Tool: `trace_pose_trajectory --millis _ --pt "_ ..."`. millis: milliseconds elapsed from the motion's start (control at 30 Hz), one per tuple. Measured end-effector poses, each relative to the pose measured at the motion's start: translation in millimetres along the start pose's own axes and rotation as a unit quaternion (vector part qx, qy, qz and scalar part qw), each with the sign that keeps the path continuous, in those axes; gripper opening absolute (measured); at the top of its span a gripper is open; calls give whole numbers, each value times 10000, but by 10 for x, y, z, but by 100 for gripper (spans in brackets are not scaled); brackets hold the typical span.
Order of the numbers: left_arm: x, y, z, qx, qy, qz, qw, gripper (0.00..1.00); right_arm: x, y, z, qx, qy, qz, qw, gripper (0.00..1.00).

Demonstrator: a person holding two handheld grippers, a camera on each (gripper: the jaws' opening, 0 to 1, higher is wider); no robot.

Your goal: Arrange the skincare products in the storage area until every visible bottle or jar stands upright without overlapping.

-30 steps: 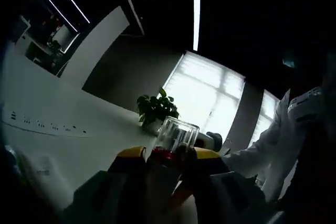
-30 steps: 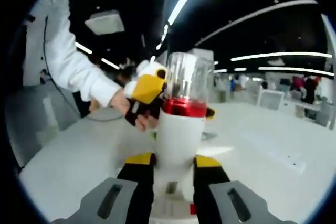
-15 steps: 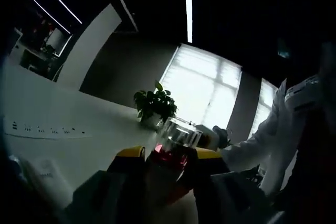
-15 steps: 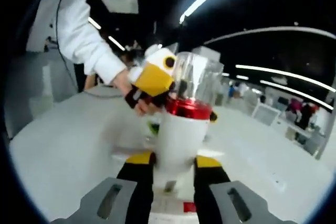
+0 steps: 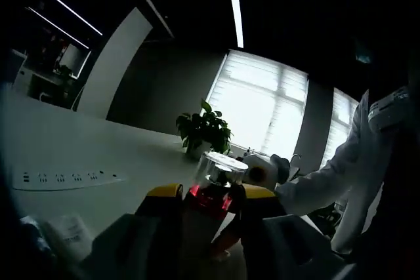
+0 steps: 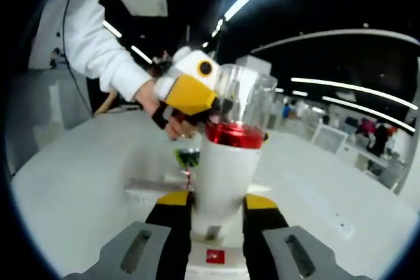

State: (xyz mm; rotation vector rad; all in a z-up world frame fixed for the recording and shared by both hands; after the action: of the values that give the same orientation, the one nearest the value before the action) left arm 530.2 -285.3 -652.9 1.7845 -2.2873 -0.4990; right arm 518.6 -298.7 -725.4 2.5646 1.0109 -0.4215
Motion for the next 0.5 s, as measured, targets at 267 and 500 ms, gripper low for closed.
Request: trace_pose_trajectory --millis 267,500 --pt "-30 89 -61 81 44 71 9999 28 -10 27 15 -287 6 -166 9994 23" --pt "-51 89 -54 79 30 28 10000 28 -13 -7 7 -471 -39 -315 9984 23"
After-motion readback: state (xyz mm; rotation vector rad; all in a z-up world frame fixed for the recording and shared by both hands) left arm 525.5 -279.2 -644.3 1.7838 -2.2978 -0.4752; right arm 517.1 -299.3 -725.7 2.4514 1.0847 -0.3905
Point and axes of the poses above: the point that each gripper's makers call its tool centre point, and the gripper's own axes: x roughly forward along the fingers, y roughly to its right, z roughly out of its underside, the point moved 2 cm from there along -x, roughly backward along the fingers, and after that the axes turned 9 degrees about -y, right-handed, at the moved point
